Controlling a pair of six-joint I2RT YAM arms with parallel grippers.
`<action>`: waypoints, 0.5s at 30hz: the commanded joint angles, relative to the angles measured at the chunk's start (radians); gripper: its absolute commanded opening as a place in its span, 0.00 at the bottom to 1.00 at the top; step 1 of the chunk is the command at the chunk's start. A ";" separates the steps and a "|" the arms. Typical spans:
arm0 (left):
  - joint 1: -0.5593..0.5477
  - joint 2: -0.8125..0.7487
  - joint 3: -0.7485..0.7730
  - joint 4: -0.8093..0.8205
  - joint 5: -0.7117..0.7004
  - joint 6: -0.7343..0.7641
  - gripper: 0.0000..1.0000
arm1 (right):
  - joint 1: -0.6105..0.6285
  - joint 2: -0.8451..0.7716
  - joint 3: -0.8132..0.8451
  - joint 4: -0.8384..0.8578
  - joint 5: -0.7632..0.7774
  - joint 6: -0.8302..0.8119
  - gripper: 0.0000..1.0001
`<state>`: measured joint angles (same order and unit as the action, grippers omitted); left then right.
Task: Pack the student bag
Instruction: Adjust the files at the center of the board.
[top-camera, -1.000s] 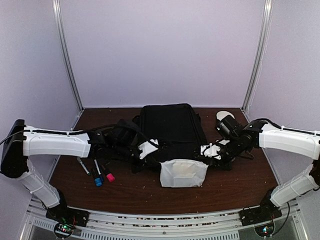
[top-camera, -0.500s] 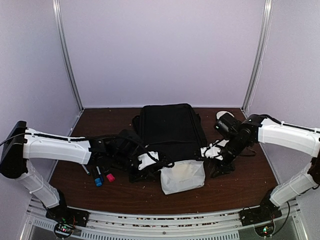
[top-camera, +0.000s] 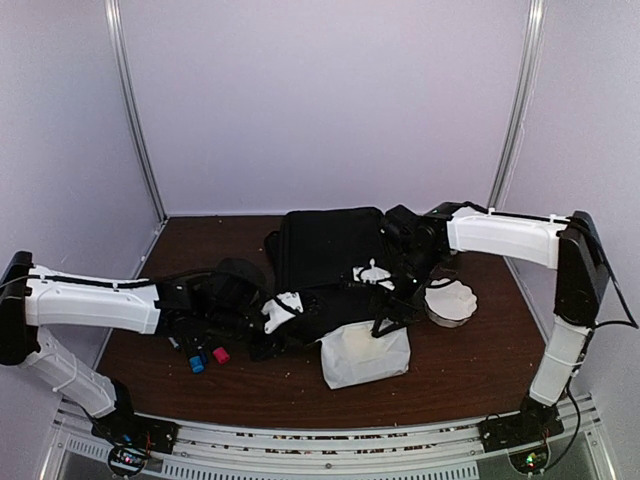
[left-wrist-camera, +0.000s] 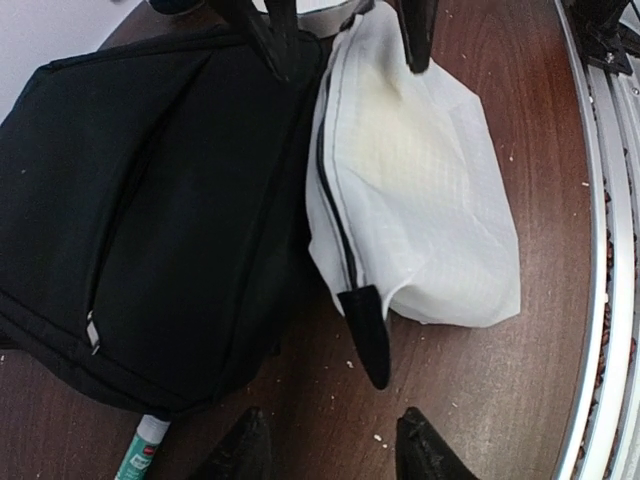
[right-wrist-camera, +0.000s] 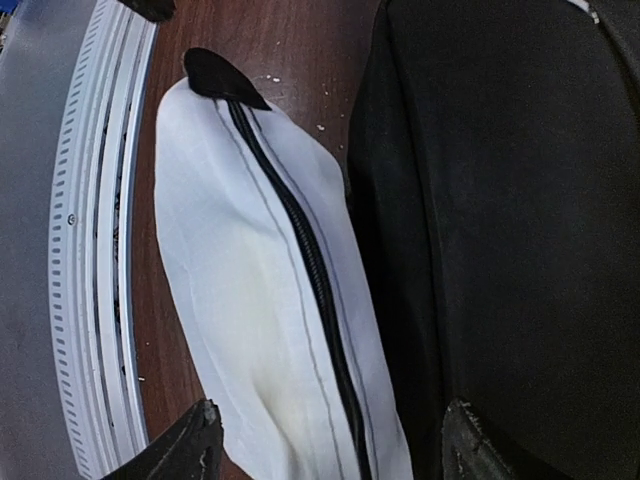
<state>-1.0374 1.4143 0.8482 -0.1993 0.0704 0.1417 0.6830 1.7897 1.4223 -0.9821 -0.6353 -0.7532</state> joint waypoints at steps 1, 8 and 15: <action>0.045 -0.099 -0.035 0.084 -0.046 -0.091 0.47 | 0.000 0.106 0.081 -0.093 -0.096 -0.012 0.76; 0.090 -0.141 -0.065 0.122 -0.060 -0.135 0.48 | 0.015 0.157 0.113 -0.189 -0.142 -0.096 0.53; 0.115 -0.096 -0.038 0.150 -0.069 -0.157 0.48 | 0.024 0.017 0.023 -0.095 -0.097 -0.031 0.08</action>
<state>-0.9382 1.2907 0.7959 -0.1165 0.0158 0.0154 0.6991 1.9224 1.4868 -1.1118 -0.7433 -0.8215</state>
